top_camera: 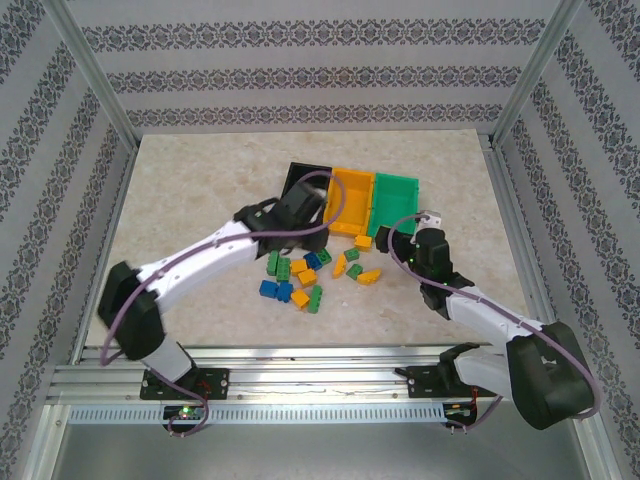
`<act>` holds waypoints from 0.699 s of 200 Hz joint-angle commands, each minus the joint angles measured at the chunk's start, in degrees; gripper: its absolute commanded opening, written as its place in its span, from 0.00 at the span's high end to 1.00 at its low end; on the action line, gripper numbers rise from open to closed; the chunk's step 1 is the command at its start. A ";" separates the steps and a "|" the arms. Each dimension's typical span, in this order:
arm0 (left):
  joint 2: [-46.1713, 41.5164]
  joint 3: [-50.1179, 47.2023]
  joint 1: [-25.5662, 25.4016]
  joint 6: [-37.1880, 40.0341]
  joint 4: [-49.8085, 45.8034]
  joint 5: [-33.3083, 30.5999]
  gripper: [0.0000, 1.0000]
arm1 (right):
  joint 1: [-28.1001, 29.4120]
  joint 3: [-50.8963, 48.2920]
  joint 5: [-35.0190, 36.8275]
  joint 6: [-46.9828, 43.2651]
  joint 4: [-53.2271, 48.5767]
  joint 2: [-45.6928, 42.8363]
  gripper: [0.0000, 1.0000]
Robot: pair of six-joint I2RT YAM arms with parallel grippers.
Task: Sort the legos into containers by color
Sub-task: Pick up the lego from the middle-left of the table, then place the lego in the container.
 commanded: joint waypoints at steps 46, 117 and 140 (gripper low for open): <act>30.78 37.61 2.43 14.25 -8.36 -2.16 0.72 | -5.83 -3.43 -3.57 4.77 0.67 -3.12 0.02; 43.76 59.15 5.09 11.61 -18.99 1.84 0.33 | -5.18 -3.61 -3.43 4.39 0.46 -3.46 0.02; 37.01 49.37 4.15 10.86 -15.81 1.96 0.30 | -4.83 -3.27 -4.06 4.67 0.59 -2.82 0.02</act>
